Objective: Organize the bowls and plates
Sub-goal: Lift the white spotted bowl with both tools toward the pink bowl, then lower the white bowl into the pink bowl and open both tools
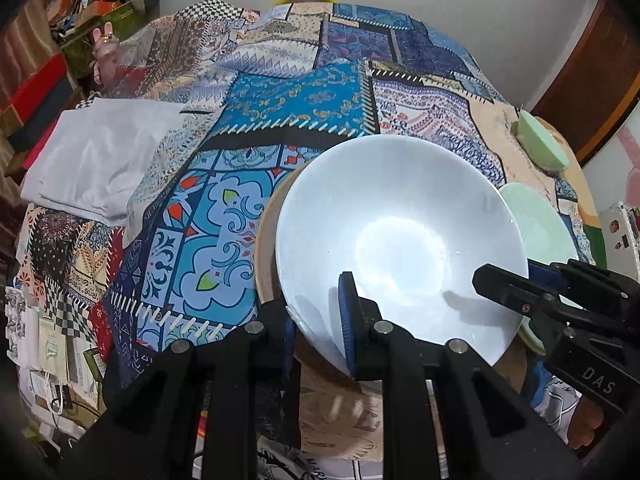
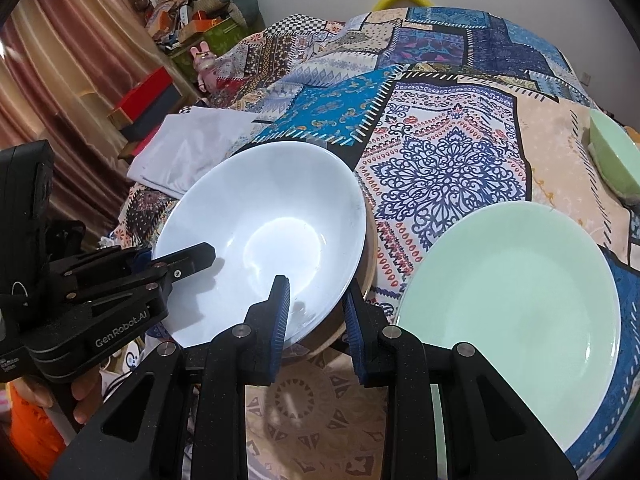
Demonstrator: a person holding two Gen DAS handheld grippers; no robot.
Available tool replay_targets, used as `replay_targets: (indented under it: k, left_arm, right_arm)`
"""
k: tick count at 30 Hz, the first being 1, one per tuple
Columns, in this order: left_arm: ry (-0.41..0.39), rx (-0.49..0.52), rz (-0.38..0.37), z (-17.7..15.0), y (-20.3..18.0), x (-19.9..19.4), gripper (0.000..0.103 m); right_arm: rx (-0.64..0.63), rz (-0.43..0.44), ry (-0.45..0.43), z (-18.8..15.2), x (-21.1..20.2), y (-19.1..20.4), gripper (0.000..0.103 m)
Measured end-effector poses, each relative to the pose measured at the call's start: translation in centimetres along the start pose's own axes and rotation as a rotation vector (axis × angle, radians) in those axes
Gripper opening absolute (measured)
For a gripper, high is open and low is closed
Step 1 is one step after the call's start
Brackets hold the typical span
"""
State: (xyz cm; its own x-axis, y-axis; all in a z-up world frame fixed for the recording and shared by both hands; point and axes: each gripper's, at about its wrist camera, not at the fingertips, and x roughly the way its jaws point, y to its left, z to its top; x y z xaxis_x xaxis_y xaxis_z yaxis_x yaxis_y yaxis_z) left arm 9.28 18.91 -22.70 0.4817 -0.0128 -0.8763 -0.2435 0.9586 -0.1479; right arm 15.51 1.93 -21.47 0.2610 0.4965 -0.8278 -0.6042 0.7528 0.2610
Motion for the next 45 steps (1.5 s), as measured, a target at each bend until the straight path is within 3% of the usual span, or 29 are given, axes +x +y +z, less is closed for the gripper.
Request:
replay_targets:
  k: [6, 10, 22, 26, 31, 38, 40, 45]
  left_arm:
    - [-0.009, -0.003, 0.009, 0.1, 0.2, 0.2, 0.019]
    - [-0.008, 0.009, 0.015, 0.1, 0.1, 0.3, 0.019]
    - [-0.015, 0.049, 0.077, 0.2, -0.9, -0.2, 0.02]
    - [-0.006, 0.05, 0.072, 0.4, -1.2, -0.5, 0.037]
    - [-0.004, 0.05, 0.106, 0.9, -1.7, -1.0, 0.045]
    - [-0.102, 0.067, 0.119, 2.5, -3.1, -3.9, 0.059]
    - [-0.124, 0.065, 0.11, 3.2, -4.0, -4.6, 0.062]
    - [-0.164, 0.054, 0.053, 5.0, -7.2, -5.4, 0.071]
  right_arm:
    - [0.008, 0.031, 0.009, 0.1, -0.3, -0.3, 0.029]
    - [-0.019, -0.001, -0.013, 0.0, -0.9, -0.4, 0.03]
    - [0.004, 0.016, -0.033, -0.9, -2.6, -2.5, 0.03]
    - [0.009, -0.004, -0.057, -1.2, -4.0, -3.8, 0.03]
    - [0.012, -0.046, -0.114, -1.2, -6.5, -5.5, 0.035]
    - [0.052, -0.095, -0.211, -0.5, -10.3, -9.3, 0.049]
    - [0.067, -0.123, -0.244, -0.3, -11.5, -10.7, 0.056]
    - [0.106, -0.178, -0.285, 0.1, -13.6, -14.2, 0.06]
